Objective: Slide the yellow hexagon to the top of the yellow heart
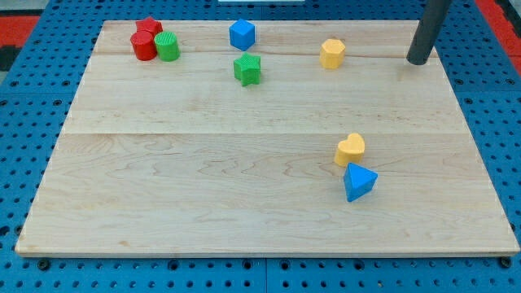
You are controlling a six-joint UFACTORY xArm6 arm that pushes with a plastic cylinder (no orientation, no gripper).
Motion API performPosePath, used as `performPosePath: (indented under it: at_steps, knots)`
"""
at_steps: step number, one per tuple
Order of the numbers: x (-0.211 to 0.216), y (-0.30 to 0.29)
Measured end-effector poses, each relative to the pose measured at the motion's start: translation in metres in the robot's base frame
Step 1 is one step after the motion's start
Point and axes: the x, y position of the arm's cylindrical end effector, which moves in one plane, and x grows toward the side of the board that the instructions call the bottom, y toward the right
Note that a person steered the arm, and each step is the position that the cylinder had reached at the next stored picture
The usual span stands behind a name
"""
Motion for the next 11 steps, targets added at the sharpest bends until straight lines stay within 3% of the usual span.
performPosePath:
  at_steps: [1,2,3,5,8,9,10,11]
  knots:
    - [0.003,0.0]
    - [-0.026,-0.002]
    - [-0.073,-0.05]
    - [-0.053,-0.115]
    - [-0.063,-0.114]
    - [-0.041,-0.153]
    - [0.011,-0.155]
    - [0.041,-0.121]
